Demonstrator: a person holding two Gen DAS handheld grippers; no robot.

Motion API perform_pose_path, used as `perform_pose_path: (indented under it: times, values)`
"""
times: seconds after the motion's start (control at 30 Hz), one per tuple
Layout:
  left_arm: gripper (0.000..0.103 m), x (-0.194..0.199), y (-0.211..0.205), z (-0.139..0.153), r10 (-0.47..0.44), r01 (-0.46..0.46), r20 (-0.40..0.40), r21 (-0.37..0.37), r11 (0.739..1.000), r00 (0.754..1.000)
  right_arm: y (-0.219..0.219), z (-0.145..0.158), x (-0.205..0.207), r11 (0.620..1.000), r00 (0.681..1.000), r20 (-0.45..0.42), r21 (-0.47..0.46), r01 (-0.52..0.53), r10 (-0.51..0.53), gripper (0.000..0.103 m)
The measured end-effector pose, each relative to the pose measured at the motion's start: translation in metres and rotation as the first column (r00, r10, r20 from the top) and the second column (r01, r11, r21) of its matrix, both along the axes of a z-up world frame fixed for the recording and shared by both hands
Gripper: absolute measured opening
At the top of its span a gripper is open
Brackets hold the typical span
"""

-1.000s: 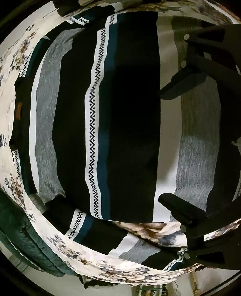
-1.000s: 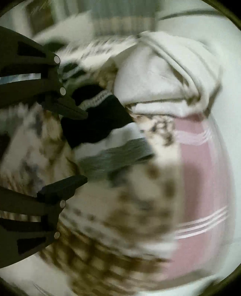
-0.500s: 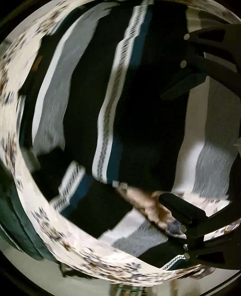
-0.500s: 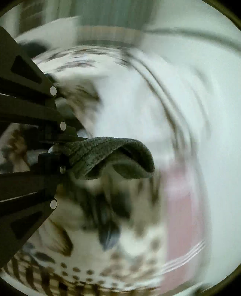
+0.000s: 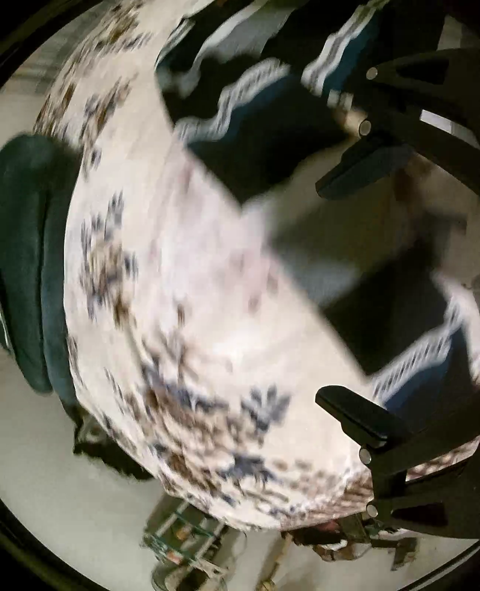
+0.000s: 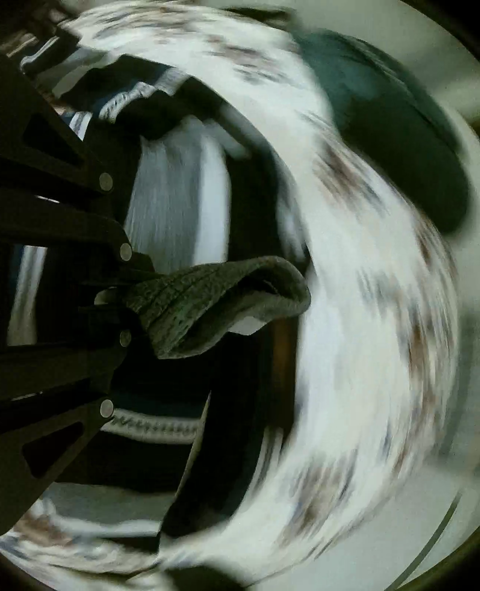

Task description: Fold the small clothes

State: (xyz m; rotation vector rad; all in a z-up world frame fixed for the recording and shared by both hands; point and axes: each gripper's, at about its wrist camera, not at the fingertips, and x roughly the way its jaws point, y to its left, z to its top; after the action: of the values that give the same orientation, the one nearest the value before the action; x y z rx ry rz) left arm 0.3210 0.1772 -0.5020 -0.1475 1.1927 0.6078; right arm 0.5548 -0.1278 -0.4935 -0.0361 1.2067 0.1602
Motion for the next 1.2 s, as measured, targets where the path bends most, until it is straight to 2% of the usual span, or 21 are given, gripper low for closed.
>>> perform_pose_path:
  times: [0.03,0.1,0.17,0.23,0.27,0.33,0.37,0.4,0.5,0.6,0.67,0.77,0.87,0.93,1.0,1.03,1.07,1.1,1.2]
  values:
    - [0.103,-0.006,0.013,-0.001,0.020,-0.020,-0.004,-0.004,1.000,1.000,0.028,-0.012,-0.012,0.999,0.999,-0.021,0.015,-0.040,0.041,0.007]
    - [0.103,-0.016,0.036,-0.001,0.053,-0.053,-0.003,-0.009,0.999,0.999,0.085,-0.030,-0.009,0.996,0.995,-0.047,0.012,-0.086,0.087,0.007]
    - [0.103,-0.023,0.053,-0.002,0.070,-0.070,-0.002,-0.011,0.997,0.998,0.113,-0.046,-0.011,0.994,0.992,-0.058,-0.026,-0.110,0.108,0.007]
    - [0.103,-0.032,0.070,-0.004,0.090,-0.090,-0.007,-0.026,0.996,0.996,0.125,-0.064,-0.012,0.989,0.986,-0.122,-0.071,-0.126,0.117,0.012]
    - [0.103,-0.037,0.076,-0.003,0.100,-0.100,-0.010,-0.041,0.994,0.995,0.118,-0.069,-0.014,0.991,0.981,-0.160,-0.056,-0.118,0.108,0.015]
    - [0.103,-0.052,0.090,-0.003,0.124,-0.124,-0.008,-0.099,0.987,0.992,0.099,-0.061,-0.016,0.996,0.975,-0.209,0.066,-0.064,0.077,0.034]
    - [0.103,-0.059,0.096,-0.004,0.132,-0.132,-0.009,-0.132,0.983,0.991,0.086,-0.053,-0.020,0.992,0.975,-0.217,0.121,-0.027,0.053,0.054]
    - [0.103,-0.070,0.103,-0.006,0.140,-0.139,-0.008,-0.190,0.972,0.990,0.067,-0.042,-0.028,0.983,0.973,-0.231,0.181,0.029,0.014,0.069]
    - [0.103,-0.100,0.115,-0.009,0.157,-0.154,-0.010,-0.267,0.951,0.987,0.024,-0.025,-0.056,0.964,0.965,-0.252,0.231,0.128,-0.068,0.072]
    - [0.103,-0.129,0.119,-0.013,0.143,-0.143,-0.021,-0.290,0.946,0.990,-0.015,-0.019,-0.088,0.956,0.946,-0.286,0.202,0.215,-0.152,0.072]
    - [0.103,-0.147,0.123,-0.019,0.155,-0.156,-0.029,-0.334,0.930,0.987,-0.042,-0.021,-0.112,0.947,0.927,-0.318,0.181,0.266,-0.200,0.072]
    - [0.103,-0.165,0.129,-0.038,0.196,-0.192,-0.037,-0.447,0.873,0.980,-0.056,-0.039,-0.140,0.936,0.899,-0.362,0.153,0.317,-0.246,0.072]
    - [0.101,-0.164,0.128,-0.062,0.224,-0.200,-0.026,-0.563,0.802,0.974,-0.061,-0.056,-0.160,0.937,0.886,-0.391,0.130,0.323,-0.251,0.073]
    - [0.087,-0.154,0.123,-0.073,0.218,-0.185,-0.015,-0.583,0.791,0.976,-0.050,-0.065,-0.162,0.942,0.885,-0.398,0.120,0.312,-0.243,0.072]
    - [0.020,-0.143,0.122,-0.072,0.218,-0.180,0.001,-0.558,0.810,0.976,-0.047,-0.070,-0.169,0.952,0.886,-0.405,0.105,0.289,-0.225,0.072]
    - [0.015,-0.137,0.125,-0.069,0.231,-0.191,0.004,-0.550,0.813,0.973,-0.046,-0.072,-0.171,0.955,0.887,-0.407,0.097,0.281,-0.219,0.072]
    - [0.006,-0.134,0.132,-0.063,0.253,-0.191,0.034,-0.566,0.802,0.967,-0.044,-0.072,-0.173,0.958,0.888,-0.409,0.092,0.271,-0.212,0.072]
    - [0.006,-0.132,0.141,-0.052,0.292,-0.198,0.075,-0.576,0.793,0.954,-0.042,-0.072,-0.175,0.961,0.890,-0.409,0.091,0.261,-0.202,0.072]
    - [0.006,-0.121,0.165,-0.023,0.330,-0.196,0.155,-0.553,0.810,0.931,-0.033,-0.067,-0.179,0.970,0.905,-0.388,0.091,0.225,-0.174,0.072]
